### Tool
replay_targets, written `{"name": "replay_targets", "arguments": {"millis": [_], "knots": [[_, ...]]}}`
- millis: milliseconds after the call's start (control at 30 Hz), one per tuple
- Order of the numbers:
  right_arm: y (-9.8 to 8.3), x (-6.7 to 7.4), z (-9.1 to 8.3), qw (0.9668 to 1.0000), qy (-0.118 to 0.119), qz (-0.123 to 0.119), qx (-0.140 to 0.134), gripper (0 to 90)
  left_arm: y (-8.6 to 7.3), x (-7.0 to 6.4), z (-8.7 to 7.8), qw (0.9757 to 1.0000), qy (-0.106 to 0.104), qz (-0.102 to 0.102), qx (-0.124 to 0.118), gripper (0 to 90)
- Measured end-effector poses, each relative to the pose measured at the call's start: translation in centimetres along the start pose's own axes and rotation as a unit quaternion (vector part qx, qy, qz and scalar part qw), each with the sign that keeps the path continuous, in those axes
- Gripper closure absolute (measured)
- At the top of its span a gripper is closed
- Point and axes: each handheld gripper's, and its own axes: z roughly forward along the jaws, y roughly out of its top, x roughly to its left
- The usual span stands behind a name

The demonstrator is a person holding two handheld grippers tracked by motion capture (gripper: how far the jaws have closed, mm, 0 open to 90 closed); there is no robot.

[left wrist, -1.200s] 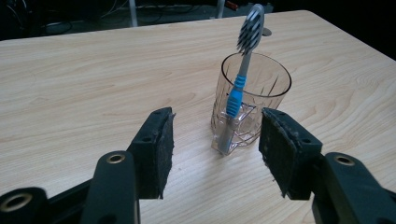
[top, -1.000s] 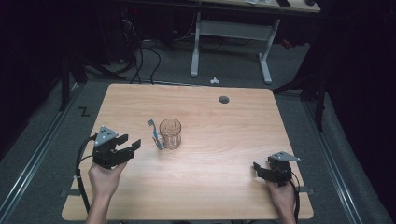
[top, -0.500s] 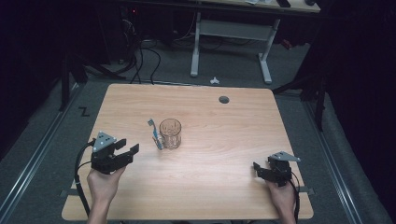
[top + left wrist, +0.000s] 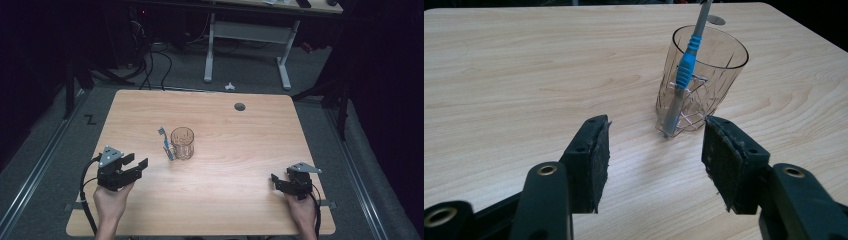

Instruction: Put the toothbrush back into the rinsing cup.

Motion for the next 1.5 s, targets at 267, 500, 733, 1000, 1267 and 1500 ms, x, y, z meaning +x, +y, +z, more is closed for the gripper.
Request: {"name": "replay_targets", "arguments": {"millis": [267, 500, 733, 1000, 1267, 1500], "knots": [[0.0, 0.0, 0.0, 1.0, 0.0, 0.0, 0.0, 30.0, -0.8, 0.3, 0.0, 0.9999, 0.006, -0.009, 0.002, 44.7], [0.0, 0.0, 0.0, 1.0, 0.0, 0.0, 0.0, 30.0, -2.0, 0.5, 0.1, 0.9997, 0.008, -0.023, 0.006, 44.6], [0.0, 0.0, 0.0, 1.0, 0.0, 0.0, 0.0, 30.0, -2.7, 0.8, 0.3, 0.9993, 0.013, -0.035, 0.009, 44.5], [0.0, 0.0, 0.0, 1.0, 0.0, 0.0, 0.0, 30.0, -3.5, 1.2, 1.1, 0.9989, 0.021, -0.038, 0.021, 44.5], [0.0, 0.0, 0.0, 1.0, 0.0, 0.0, 0.0, 30.0, -4.1, 2.0, 2.1, 0.998, 0.036, -0.046, 0.023, 44.8], [0.0, 0.0, 0.0, 1.0, 0.0, 0.0, 0.0, 30.0, -4.5, 1.7, 3.4, 0.9978, 0.045, -0.029, 0.04, 44.8]]}}
